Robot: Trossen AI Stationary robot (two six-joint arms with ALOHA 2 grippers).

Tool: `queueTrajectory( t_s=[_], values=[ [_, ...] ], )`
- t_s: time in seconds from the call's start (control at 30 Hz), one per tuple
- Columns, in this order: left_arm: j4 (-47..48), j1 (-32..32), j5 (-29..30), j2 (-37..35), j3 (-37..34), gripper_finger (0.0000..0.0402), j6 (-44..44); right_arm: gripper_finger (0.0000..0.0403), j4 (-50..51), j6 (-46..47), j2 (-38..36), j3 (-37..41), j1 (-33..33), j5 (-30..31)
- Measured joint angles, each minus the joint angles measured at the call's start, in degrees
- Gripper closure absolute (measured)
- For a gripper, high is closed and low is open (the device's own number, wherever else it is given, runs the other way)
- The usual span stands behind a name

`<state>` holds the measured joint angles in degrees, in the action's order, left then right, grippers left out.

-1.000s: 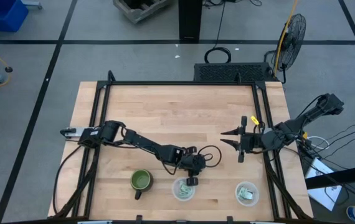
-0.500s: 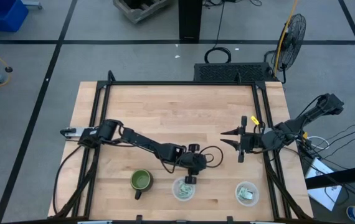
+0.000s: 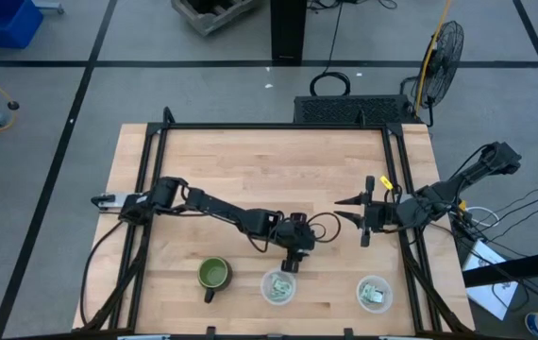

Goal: Pick and place Stevia / Truvia into bins
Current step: Put the green stevia packet into the left transparent container

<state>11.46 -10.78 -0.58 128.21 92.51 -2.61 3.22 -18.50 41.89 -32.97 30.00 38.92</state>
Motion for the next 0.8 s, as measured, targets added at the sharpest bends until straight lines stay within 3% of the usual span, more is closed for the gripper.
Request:
queueTrajectory(
  t_s=[0.47, 0.8],
  values=[
    [-0.7, 0.1, 0.1, 3.1, 0.0, 0.0246, -0.6, 0.0298, 0.0, 0.0, 0.0, 0.0, 0.0, 0.0],
    [-0.7, 0.1, 0.0, 3.0, 0.0, 0.0364, -1.7, 0.0298, 0.0, 0.0, 0.0, 0.0, 0.0, 0.0]
  ],
)
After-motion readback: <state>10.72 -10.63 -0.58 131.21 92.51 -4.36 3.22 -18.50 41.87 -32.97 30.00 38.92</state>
